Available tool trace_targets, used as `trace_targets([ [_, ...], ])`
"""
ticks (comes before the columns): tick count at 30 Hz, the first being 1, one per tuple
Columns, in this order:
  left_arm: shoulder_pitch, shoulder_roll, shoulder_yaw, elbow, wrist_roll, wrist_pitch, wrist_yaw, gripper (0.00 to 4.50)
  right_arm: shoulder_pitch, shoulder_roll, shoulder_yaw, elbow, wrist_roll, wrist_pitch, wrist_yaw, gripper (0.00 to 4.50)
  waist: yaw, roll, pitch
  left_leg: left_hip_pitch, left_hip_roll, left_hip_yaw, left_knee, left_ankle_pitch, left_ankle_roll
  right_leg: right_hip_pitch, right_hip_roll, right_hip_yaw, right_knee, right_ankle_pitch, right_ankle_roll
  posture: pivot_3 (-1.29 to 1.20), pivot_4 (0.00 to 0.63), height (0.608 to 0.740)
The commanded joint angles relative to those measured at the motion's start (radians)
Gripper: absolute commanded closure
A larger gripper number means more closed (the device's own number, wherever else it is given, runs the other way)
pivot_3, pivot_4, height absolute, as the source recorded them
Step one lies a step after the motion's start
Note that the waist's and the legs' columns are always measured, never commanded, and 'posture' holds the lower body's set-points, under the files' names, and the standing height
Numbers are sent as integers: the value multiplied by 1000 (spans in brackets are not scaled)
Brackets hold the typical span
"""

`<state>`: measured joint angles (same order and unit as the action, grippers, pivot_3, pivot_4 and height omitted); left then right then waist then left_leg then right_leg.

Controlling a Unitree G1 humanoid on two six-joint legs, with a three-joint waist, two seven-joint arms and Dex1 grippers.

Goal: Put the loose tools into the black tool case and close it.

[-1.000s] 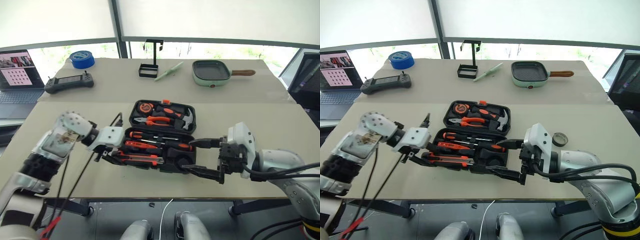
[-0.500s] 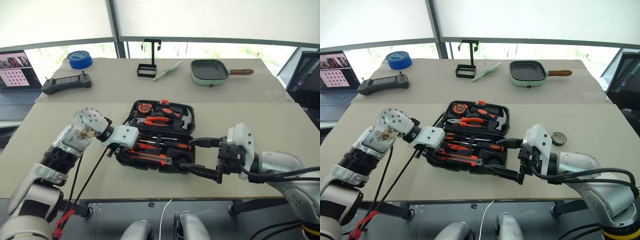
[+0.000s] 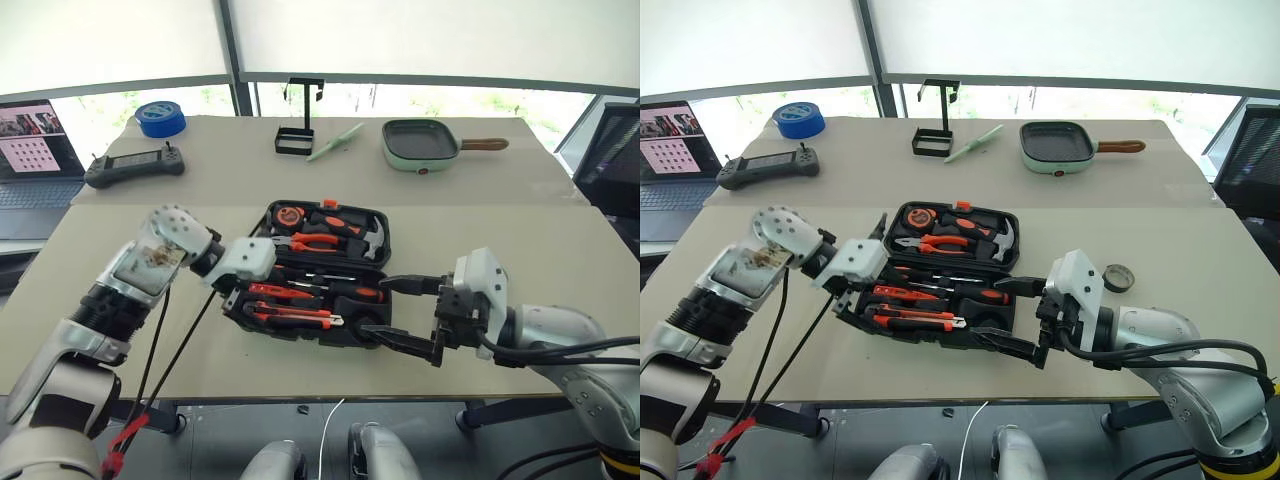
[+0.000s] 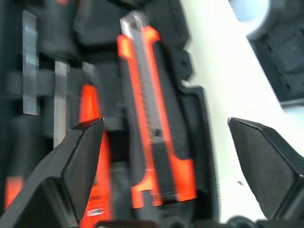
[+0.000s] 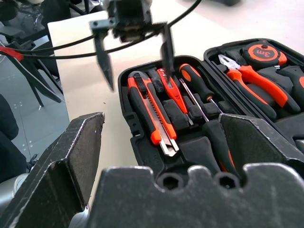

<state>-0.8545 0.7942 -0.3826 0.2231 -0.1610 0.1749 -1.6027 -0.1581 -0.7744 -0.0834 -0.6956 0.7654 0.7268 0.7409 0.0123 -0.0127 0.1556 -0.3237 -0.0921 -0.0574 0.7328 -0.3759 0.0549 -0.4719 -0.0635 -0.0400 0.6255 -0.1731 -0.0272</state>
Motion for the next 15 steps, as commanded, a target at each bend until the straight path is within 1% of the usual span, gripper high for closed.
trace_targets([
  [1, 12, 29, 37, 14, -23, -38, -10, 1180, -16, -1, -8, -8, -8, -28, 6, 0, -1, 0, 0, 0, 0, 0, 0, 0, 0, 0, 0, 0, 0, 0, 0, 0, 150, 740],
  [5, 48, 42, 41, -3, -9, -55, -12, 2659, -20, -2, -9, -1, -12, -29, 14, 0, -2, 0, 0, 0, 1, 0, 0, 0, 0, 0, 1, 0, 0, 0, 0, 0, 150, 740],
  [6, 54, 45, 40, 2, -2, -68, -12, 3089, -21, -1, -8, 1, -12, -29, 15, 0, -2, 0, 0, 0, 1, 0, 0, 0, 0, 0, 1, 0, 0, 0, 0, 0, 150, 740],
  [8, 63, 49, 37, 10, 5, -86, -12, 3775, -24, -1, -6, 3, -14, -29, 18, 0, 2, 0, 0, 0, 1, 0, 0, 0, 0, 0, 1, 0, 0, 0, 0, 0, 150, 740],
  [9, 66, 52, 35, 13, 5, -91, -12, 4222, -26, 0, -5, 4, -15, -28, 19, 0, 3, 0, 0, 0, 1, 0, 0, 0, 0, 0, 1, 0, 0, 0, 0, 0, 150, 740],
  [10, 68, 53, 34, 14, 7, -96, -12, 4447, -27, 0, -4, 5, -16, -28, 20, 0, 3, 0, 0, 0, 1, 0, 0, 0, 0, 0, 1, 0, 0, 0, 0, 0, 150, 740],
  [15, 88, 71, 9, 4, 50, -119, -12, 4447, -28, 2, -2, 5, -20, -25, 20, 0, 0, 0, 0, 0, 1, 0, 0, 0, 0, 0, 1, 0, 0, 0, 0, 0, 150, 740],
])
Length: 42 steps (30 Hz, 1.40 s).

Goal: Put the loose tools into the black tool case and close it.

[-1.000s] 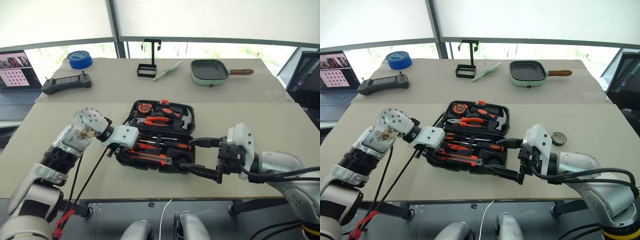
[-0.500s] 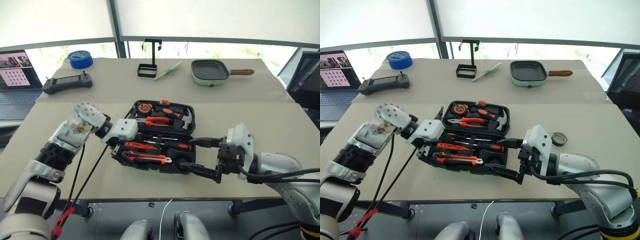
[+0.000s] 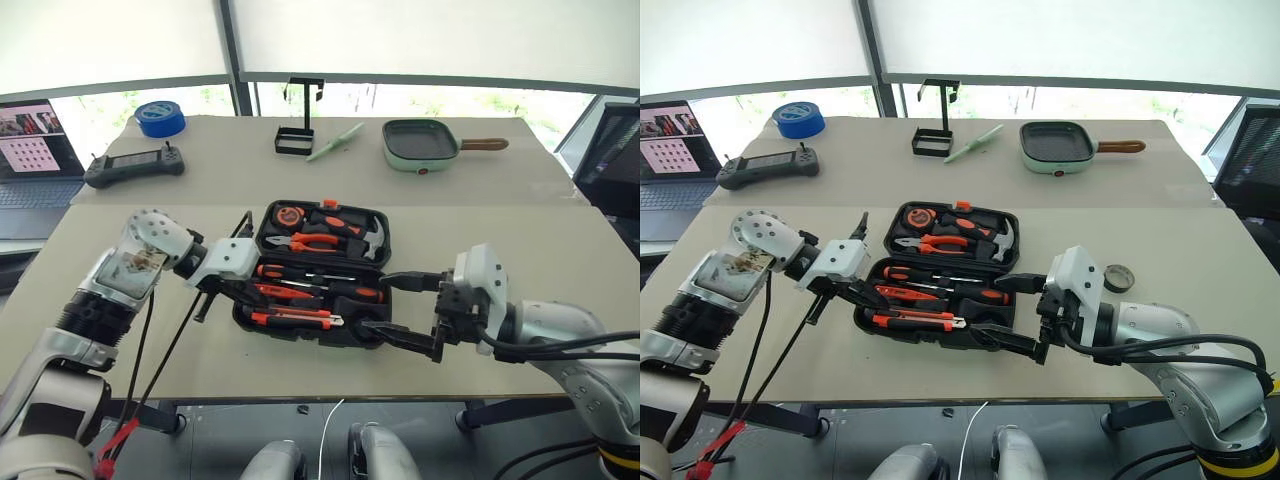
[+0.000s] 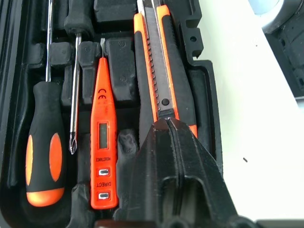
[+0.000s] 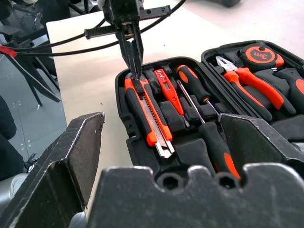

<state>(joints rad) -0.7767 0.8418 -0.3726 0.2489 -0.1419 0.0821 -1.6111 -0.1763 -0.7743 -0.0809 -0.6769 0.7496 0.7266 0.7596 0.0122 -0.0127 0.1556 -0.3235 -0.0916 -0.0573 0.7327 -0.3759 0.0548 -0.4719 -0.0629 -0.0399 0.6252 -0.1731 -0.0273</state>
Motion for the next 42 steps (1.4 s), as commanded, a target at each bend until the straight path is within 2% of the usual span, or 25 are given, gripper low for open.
trace_targets([
  [1, 16, 19, -4, -21, 48, -38, 0, 4447, -9, 3, -3, -15, -6, -25, 1, 0, 0, 0, 0, 0, 0, 0, 0, 0, 0, 0, 0, 0, 0, 0, 0, 0, 150, 740],
  [5, 67, 17, -32, -42, 108, -104, 2, 4447, -11, 6, 0, -17, -8, -22, -5, 0, 0, 0, 0, 0, 0, 0, 0, 0, 0, 0, 0, 0, 0, 0, 0, 0, 150, 740],
  [8, 89, 12, -58, -21, 197, -235, 52, 4447, -14, 9, 3, -15, -11, -22, -7, 0, 3, 1, -1, 1, 0, 0, 0, 0, 0, 0, 0, 0, 0, 0, 0, 0, 150, 740],
  [10, 95, 2, -58, -26, 211, -243, 66, 4447, -16, 10, 4, -13, -13, -21, -9, 0, 3, 3, -2, 2, 0, 0, 0, 0, 0, 2, 0, 0, 0, 0, 0, 0, 150, 740],
  [14, 66, -26, -31, -44, 185, -175, 67, 4447, -15, 12, 3, -15, -14, -19, -11, 0, 11, 5, -3, 7, 0, 0, 0, -1, 1, 8, 0, 0, -1, 0, 0, 0, 150, 740],
  [16, 27, -36, 0, -68, 126, -89, 29, 4447, -13, 12, 0, -16, -12, -19, -11, 0, 14, 5, -3, 9, 1, 0, 0, -2, 3, 11, 0, 0, -1, 0, 1, 0, 150, 740],
  [20, -41, -42, 17, -122, -13, 94, -3, 4447, -11, 12, -1, -17, -11, -18, -12, 0, 13, 4, -3, 6, 0, 0, 1, -3, 5, 9, 1, 0, -1, 0, 2, 0, 150, 740],
  [22, -67, -72, 17, -122, -13, 124, -3, 4447, -10, 13, -1, -17, -11, -18, -12, 0, 10, 4, -3, 3, 0, 0, 3, -3, 5, 6, 1, 0, 0, 0, 3, 0, 150, 740],
  [31, -46, -160, -77, -40, 135, -49, 56, 4447, -12, 12, -3, -24, -6, -13, -18, 0, -1, 4, -3, 3, 0, 0, 2, -3, 4, 5, 1, 0, -3, 0, 2, 0, 150, 740],
  [35, -31, -194, -136, 29, 259, -195, 141, 4447, -6, 11, -9, -32, 2, -8, -26, 0, 6, 4, -3, 3, 0, 0, 3, -3, 4, 6, 0, 1, -3, 0, 3, 0, 150, 740],
  [42, 15, -201, -143, 49, 271, -244, 151, 4447, 13, 11, -19, -49, 14, -3, -39, 0, 21, 5, -3, 9, 0, 0, 3, -3, 5, 12, 0, 1, -4, 1, 4, 0, 150, 740],
])
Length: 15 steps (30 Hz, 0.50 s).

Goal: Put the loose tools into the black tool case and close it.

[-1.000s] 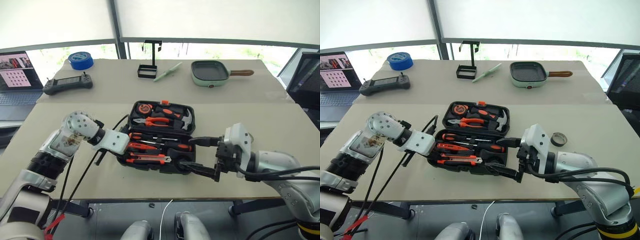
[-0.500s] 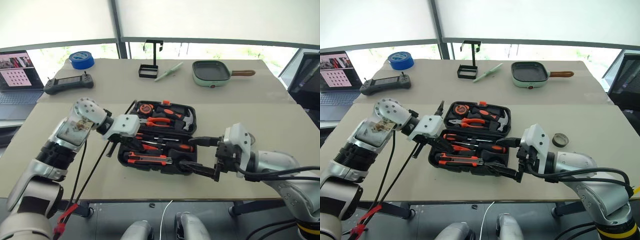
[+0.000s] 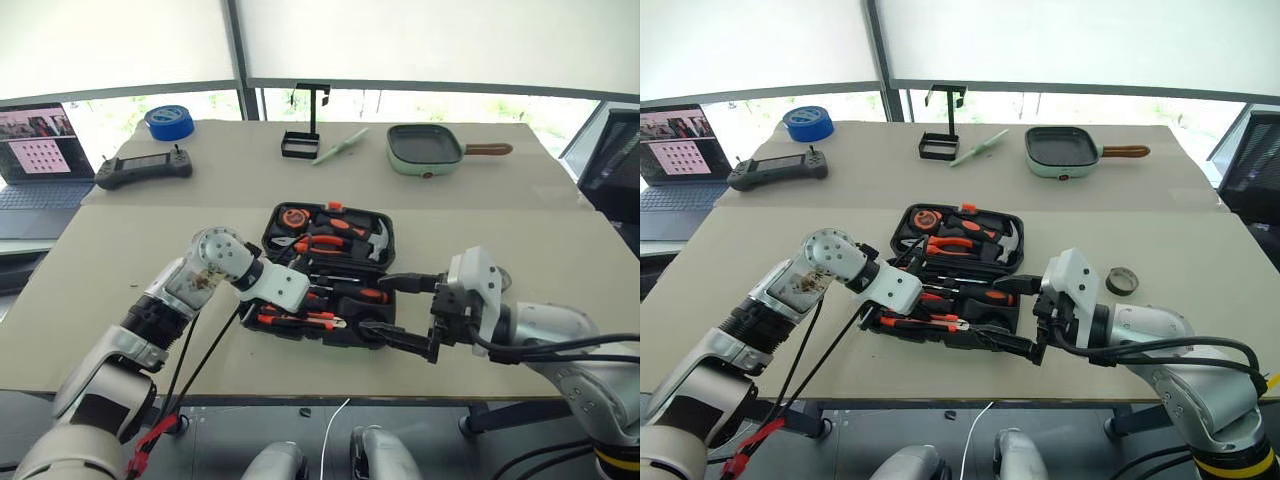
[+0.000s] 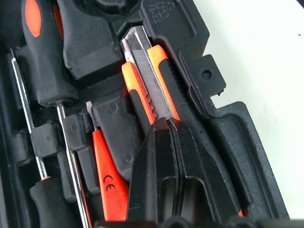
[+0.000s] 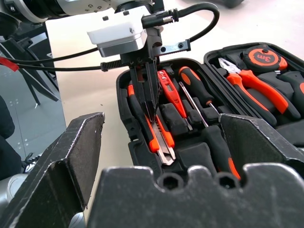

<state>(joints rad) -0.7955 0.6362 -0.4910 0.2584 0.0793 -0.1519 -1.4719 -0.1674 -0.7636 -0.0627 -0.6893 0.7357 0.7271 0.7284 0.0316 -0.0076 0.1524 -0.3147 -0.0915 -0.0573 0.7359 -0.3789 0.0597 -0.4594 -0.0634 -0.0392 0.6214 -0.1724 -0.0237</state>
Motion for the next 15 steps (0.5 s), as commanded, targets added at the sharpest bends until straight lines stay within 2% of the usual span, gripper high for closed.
trace_targets([
  [1, 36, 8, -15, 34, 37, -4, 9, 4447, 7, -2, -40, -38, 30, -4, -9, 0, 2, 0, 0, 1, 0, 0, 0, 0, 0, 0, 0, 0, 0, 0, 0, 0, 150, 740],
  [9, 31, 30, 99, -77, -119, 136, -48, 4447, 22, -14, -44, -37, 35, -14, -9, 0, -3, 0, 0, -1, 0, 0, -1, 0, 0, -2, 2, 0, 0, 0, 0, 0, 150, 740],
  [15, 56, 63, 76, -115, -90, 103, -67, 4447, 12, -15, -36, -31, 33, -16, -2, 0, -9, 0, 0, -4, 0, 0, -1, 0, 0, -5, 1, 0, 0, 0, 0, 0, 150, 740],
])
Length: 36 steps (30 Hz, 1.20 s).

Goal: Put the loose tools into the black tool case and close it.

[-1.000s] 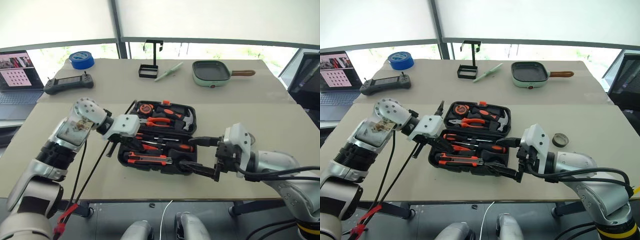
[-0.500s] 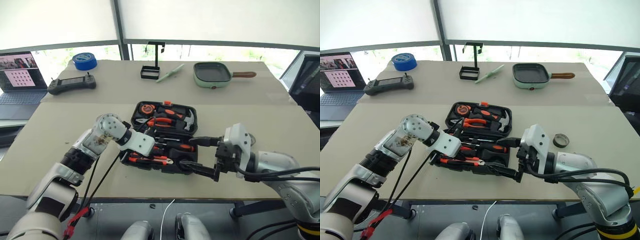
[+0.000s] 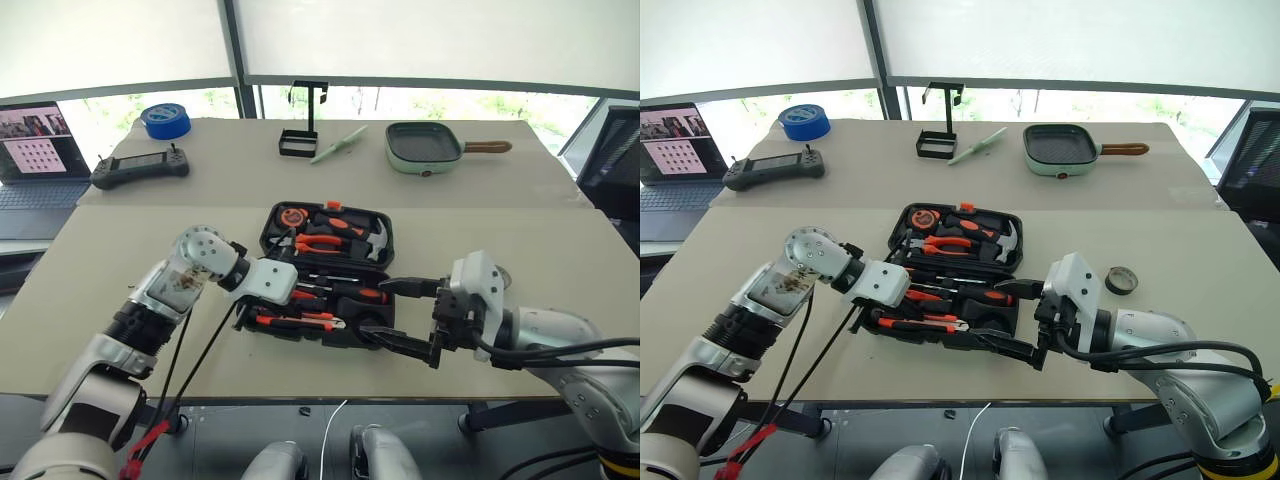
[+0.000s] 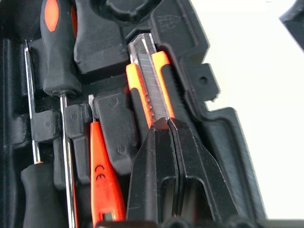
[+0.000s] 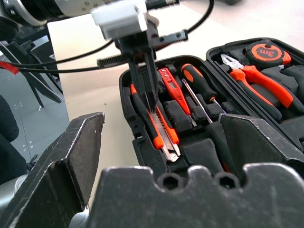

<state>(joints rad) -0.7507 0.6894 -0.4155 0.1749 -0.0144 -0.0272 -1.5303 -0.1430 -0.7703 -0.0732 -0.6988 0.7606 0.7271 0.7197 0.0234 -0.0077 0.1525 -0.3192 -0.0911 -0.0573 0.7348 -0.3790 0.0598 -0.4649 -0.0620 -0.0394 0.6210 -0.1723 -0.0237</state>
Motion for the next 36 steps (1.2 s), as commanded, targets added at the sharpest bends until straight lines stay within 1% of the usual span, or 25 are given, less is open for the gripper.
trace_targets([
  [1, 15, 9, -5, -30, 9, -28, -9, 4447, -13, -9, -24, -20, 7, -16, 7, 0, 0, 0, 0, 0, 0, 0, 0, 0, 0, 0, 0, 0, -1, 0, 0, 0, 150, 740],
  [6, 24, 4, -49, 26, 101, -131, 23, 4447, -21, -9, -24, -19, 9, -11, 6, 0, 0, 0, 0, 0, 0, 0, -1, 0, 0, 1, 0, 0, -3, 0, 0, 0, 150, 740],
  [13, 36, 0, -89, 76, 151, -220, 21, 4447, -26, -6, -24, -17, 14, -4, -2, 0, 2, 1, -1, 5, 0, 0, -2, 0, 0, 6, 0, 0, -5, 1, 1, 0, 150, 740],
  [17, 14, -17, -65, 107, 139, -206, 44, 4447, -22, -7, -28, -16, 15, -5, -6, 0, 4, 4, -2, 6, 0, 0, -3, 0, 0, 8, 0, 0, -6, 1, 1, 0, 150, 740],
  [19, -13, -31, -20, 105, 79, -120, 39, 4447, -13, -12, -38, -17, 15, -5, -9, 0, 4, 4, -2, 6, 0, 0, -3, 0, 0, 7, 0, 0, -5, 1, 1, 0, 150, 740],
  [21, -61, -50, 66, 95, -40, 49, 30, 3932, 18, -20, -75, -20, 14, -5, -19, 0, 7, 3, -2, 5, 0, 0, -3, 0, 0, 7, 0, 0, -5, 1, 2, 0, 150, 740],
  [22, -80, -53, 106, 89, -96, 108, 23, 3763, 41, -24, -101, -16, 7, -5, -27, 0, 12, 3, -2, 4, 0, 0, -2, 0, 0, 7, 0, 0, -5, 1, 2, 0, 150, 740],
  [23, -93, -55, 156, 72, -168, 180, 17, 3444, 74, -30, -132, -7, -13, -8, -38, 0, 13, 2, -1, 2, 0, -1, -1, 0, 1, 4, 1, -1, -5, 1, 2, 0, 150, 740],
  [24, -101, -57, 194, 55, -221, 240, 17, 3030, 102, -37, -157, 3, -28, -10, -46, 0, 14, 2, -1, 0, 0, -1, 0, 0, 1, 3, 1, -1, -5, 1, 2, 0, 150, 740],
  [25, -107, -58, 227, 38, -266, 303, 25, 2721, 126, -43, -178, 12, -42, -10, -52, 0, 14, 2, -1, -1, 0, -1, 0, 0, 1, 3, 1, -1, -5, 1, 2, 0, 150, 740],
  [26, -117, -59, 268, 16, -314, 384, 52, 2314, 159, -49, -216, 26, -52, -6, -60, 0, 13, 2, -1, -1, 0, -1, 0, 0, 1, 2, 1, -1, -5, 1, 2, 0, 150, 740],
  [28, -113, -53, 330, -42, -394, 489, 80, 1585, 218, -61, -290, 49, -55, 5, -62, 0, 9, 2, -1, -1, 0, -1, 0, 0, 1, 1, 1, -1, -5, 1, 2, 0, 150, 740],
  [29, -106, -47, 347, -71, -416, 518, 88, 1156, 239, -67, -316, 57, -54, 8, -59, 0, 6, 2, -1, -1, -1, -1, -1, 0, 1, 1, 1, -1, -5, 1, 2, 0, 150, 740],
  [32, -84, 13, 368, -156, -499, 648, 48, 92, 304, -102, -400, 88, -59, 12, -18, 0, -7, 3, -1, -1, -1, 0, -1, 0, 1, 1, 1, -1, -6, 1, 2, 0, 150, 740],
  [34, -68, 55, 383, -204, -547, 703, 28, 38, 321, -131, -444, 131, -62, 16, 6, 0, -12, 3, -1, 1, 0, 0, -2, 0, 0, 2, 1, -1, -6, 1, 2, 0, 150, 740],
  [36, -58, 72, 393, -247, -569, 716, 42, 38, 299, -167, -440, 196, -80, 17, 22, 0, -17, 3, -1, 2, 0, 0, -3, 0, -1, 3, 1, 0, -6, 1, 1, 0, 150, 740],
])
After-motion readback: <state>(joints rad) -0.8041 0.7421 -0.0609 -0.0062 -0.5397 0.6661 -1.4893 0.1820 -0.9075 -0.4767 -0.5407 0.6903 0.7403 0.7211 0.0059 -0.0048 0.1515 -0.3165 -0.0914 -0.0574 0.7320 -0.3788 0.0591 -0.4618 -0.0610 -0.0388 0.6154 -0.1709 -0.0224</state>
